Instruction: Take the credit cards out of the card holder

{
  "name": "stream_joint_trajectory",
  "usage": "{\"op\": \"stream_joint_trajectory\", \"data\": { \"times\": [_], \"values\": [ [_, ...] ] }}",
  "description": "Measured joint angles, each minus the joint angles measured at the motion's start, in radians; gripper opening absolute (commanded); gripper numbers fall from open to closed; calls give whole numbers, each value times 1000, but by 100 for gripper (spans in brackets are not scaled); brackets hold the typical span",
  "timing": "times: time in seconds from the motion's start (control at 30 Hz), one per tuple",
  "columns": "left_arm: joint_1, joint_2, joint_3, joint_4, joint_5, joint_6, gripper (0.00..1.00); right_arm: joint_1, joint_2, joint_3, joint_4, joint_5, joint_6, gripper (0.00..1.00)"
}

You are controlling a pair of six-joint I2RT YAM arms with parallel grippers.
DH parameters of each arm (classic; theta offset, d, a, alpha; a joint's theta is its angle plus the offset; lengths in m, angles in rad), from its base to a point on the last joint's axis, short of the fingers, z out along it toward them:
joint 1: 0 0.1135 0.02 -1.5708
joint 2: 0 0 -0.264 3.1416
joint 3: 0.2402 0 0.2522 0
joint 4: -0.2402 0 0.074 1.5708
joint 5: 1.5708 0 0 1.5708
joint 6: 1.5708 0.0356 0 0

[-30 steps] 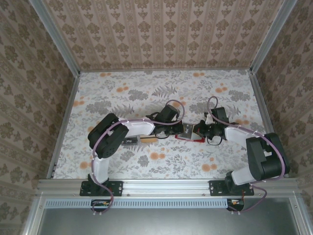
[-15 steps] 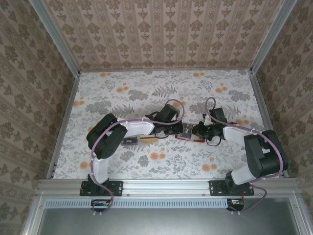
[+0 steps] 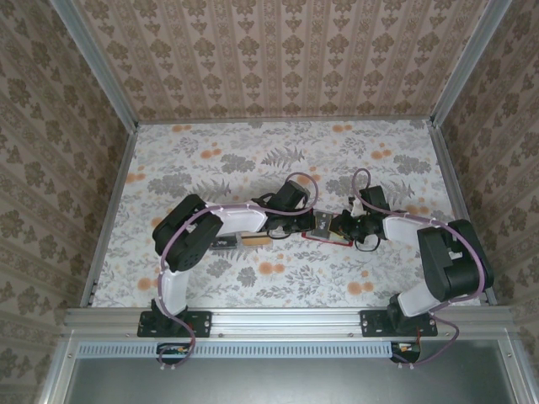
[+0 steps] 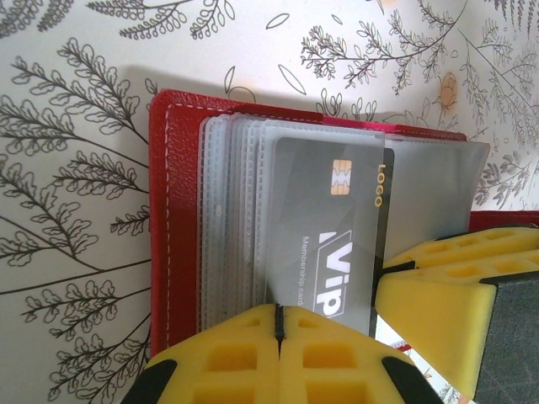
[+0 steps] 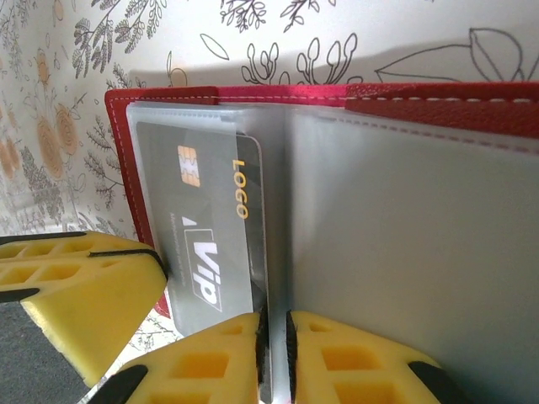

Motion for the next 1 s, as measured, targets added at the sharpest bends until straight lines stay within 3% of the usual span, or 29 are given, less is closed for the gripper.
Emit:
{"op": "stream_joint_trajectory", "data": {
  "times": [0.53, 0.67, 0.77, 1.0],
  "values": [
    [-1, 3, 2, 5, 0, 0, 2, 0, 13, 0, 43, -7, 1, 16],
    [-1, 5, 5, 4, 0, 0, 2, 0, 13, 0, 47, -11, 5, 13],
    [-1, 6, 6, 4, -1, 0, 1, -1, 13, 0, 48, -12, 10, 0],
    [-1, 5, 6, 4, -2, -2, 0, -18, 13, -10, 62, -13, 12, 0]
  ]
}}
